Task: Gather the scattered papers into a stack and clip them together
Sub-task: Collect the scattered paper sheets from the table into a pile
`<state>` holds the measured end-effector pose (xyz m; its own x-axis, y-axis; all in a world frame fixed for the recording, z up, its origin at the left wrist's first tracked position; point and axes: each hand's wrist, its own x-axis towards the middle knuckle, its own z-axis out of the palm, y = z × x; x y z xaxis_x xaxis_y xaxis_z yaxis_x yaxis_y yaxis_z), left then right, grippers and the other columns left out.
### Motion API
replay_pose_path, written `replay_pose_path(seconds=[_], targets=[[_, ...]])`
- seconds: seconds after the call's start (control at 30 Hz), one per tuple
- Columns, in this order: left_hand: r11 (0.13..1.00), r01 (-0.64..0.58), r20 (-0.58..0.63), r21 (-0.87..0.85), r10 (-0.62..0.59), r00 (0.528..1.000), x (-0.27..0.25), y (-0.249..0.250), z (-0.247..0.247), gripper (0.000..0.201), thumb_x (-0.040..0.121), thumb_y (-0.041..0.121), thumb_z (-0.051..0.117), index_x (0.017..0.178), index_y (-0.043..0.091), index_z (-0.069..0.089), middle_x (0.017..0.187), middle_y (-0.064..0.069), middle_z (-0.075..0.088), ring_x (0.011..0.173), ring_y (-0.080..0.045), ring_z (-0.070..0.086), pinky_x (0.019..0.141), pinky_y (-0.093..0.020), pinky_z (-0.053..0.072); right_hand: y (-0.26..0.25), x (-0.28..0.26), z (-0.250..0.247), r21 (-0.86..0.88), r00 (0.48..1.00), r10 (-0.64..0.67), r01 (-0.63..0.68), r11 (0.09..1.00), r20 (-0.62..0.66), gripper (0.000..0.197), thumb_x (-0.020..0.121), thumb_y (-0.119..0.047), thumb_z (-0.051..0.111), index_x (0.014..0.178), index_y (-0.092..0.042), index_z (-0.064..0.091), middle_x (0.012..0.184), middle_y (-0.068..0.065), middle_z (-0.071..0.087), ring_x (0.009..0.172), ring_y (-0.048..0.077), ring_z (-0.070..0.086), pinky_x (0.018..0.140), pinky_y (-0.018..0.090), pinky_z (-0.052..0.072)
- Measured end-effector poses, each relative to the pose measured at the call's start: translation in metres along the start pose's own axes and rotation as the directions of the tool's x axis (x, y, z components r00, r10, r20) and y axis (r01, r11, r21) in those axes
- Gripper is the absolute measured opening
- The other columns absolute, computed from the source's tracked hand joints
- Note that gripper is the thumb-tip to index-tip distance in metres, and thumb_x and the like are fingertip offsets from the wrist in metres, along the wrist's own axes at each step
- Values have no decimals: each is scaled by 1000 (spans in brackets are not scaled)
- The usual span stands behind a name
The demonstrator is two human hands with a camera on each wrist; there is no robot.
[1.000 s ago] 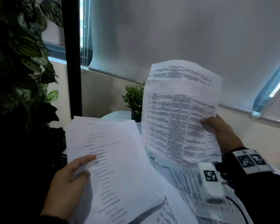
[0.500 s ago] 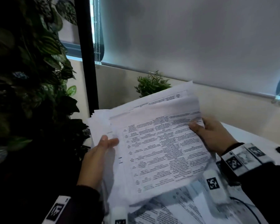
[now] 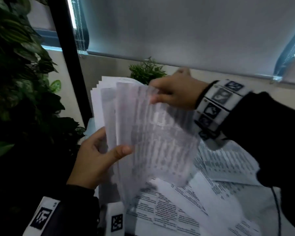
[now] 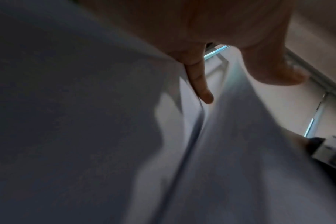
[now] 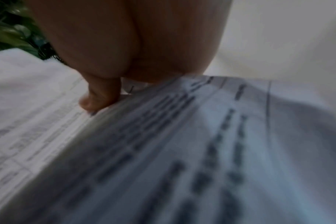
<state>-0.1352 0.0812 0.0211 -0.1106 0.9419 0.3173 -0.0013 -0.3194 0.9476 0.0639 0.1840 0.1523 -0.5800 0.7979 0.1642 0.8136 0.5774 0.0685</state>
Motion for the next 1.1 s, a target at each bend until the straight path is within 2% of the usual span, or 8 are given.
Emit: replay_pose_path(seconds=[0.13, 0.27, 0.47, 0.57, 0.63, 0.7, 0.87, 1.1], targets=[[993, 27, -190, 111, -5, 982, 6, -12, -3, 38, 76, 4, 75, 110, 15, 63, 90, 10, 72, 81, 1, 68, 76, -29, 58, -20, 12, 10, 131, 991, 86, -72, 989, -103, 22, 92, -42, 51, 112, -32, 52, 96, -18, 52, 108, 8, 52, 106, 43, 23], [971, 97, -299, 217, -29, 954, 17, -51, -39, 74, 73, -2, 77, 135, 13, 42, 137, -4, 54, 120, -18, 55, 103, -46, 42, 28, -7, 24, 130, 945, 326, -320, 938, -25, 41, 90, -36, 56, 127, -24, 45, 122, 2, 57, 109, 23, 54, 89, 32, 40], [915, 258, -328, 310, -151, 932, 24, -82, -43, 88, 72, 4, 75, 144, 5, 25, 133, -3, 41, 127, -23, 44, 100, -29, 30, 76, -85, 98, -226, 524, 707, -704, 674, 475, 86, 86, -70, 36, 141, -4, 36, 145, 16, 42, 128, 29, 46, 105, 40, 37], [904, 229, -238, 361, -148, 960, 18, -83, -43, 81, 67, 8, 68, 138, 31, 36, 123, 2, 45, 113, -21, 49, 95, -35, 36, 67, -106, 120, -222, 418, 707, -750, 623, 570, 74, 86, -62, 48, 134, -4, 46, 139, 12, 50, 117, 26, 54, 95, 33, 43], [871, 174, -121, 459, -132, 984, 11, -79, -41, 67, 73, -1, 60, 108, 56, 55, 116, 0, 55, 107, -19, 49, 93, -40, 42, 61, -110, 126, -202, 451, 692, -737, 645, 564, 52, 91, -44, 51, 125, -5, 55, 131, 11, 56, 107, 25, 57, 85, 30, 45], [874, 164, -59, 458, -154, 986, 6, -73, -37, 50, 75, 4, 53, 85, 51, 66, 108, -3, 64, 104, -23, 57, 91, -39, 46, 57, -110, 129, -230, 501, 692, -698, 678, 520, 35, 93, -34, 48, 118, -12, 59, 121, 10, 60, 107, 26, 58, 88, 33, 45], [909, 238, -101, 343, -216, 971, 6, -81, -33, 48, 91, -10, 43, 110, 29, 65, 92, 1, 65, 65, -9, 45, 51, -8, 41, 60, -99, 113, -222, 578, 726, -704, 675, 373, 22, 96, -24, 48, 79, -10, 53, 66, 0, 52, 56, 13, 50, 50, 22, 38], [951, 308, -195, 26, -298, 934, 4, -56, -10, 16, 93, 12, 60, 101, 21, 70, 113, -6, 67, 111, -18, 59, 103, -33, 39, -64, -52, 89, 182, 881, 365, -429, 885, 300, 42, 88, -6, 48, 128, -13, 38, 88, 3, 52, 76, 22, 54, 63, 34, 46]])
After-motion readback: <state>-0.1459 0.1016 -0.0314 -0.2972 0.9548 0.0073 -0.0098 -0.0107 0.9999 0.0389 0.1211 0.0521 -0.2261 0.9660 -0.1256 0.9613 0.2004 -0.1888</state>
